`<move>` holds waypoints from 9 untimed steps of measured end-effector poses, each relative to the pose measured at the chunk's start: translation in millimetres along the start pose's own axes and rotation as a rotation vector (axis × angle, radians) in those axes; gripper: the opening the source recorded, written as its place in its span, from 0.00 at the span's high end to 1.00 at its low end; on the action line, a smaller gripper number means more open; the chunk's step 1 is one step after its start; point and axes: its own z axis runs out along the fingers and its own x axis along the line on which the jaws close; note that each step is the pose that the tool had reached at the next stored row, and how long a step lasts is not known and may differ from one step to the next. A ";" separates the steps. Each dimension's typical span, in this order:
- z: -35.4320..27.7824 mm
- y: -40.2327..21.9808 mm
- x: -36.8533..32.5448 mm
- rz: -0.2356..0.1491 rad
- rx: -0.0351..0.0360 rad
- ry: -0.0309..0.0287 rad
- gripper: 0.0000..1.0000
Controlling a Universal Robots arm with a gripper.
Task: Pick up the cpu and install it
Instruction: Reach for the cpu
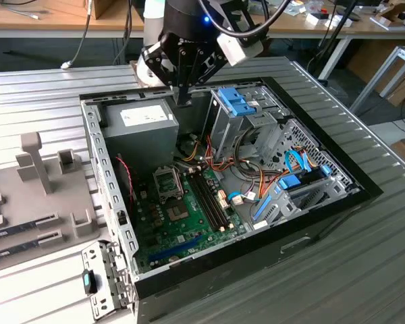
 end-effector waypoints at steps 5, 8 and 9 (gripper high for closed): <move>-0.1 -0.2 2.9 0.000 0.0001 0.0000 0.89; -0.2 -0.4 5.4 0.000 0.0000 0.0000 0.89; -0.2 -0.4 5.8 0.000 0.0001 0.0001 0.89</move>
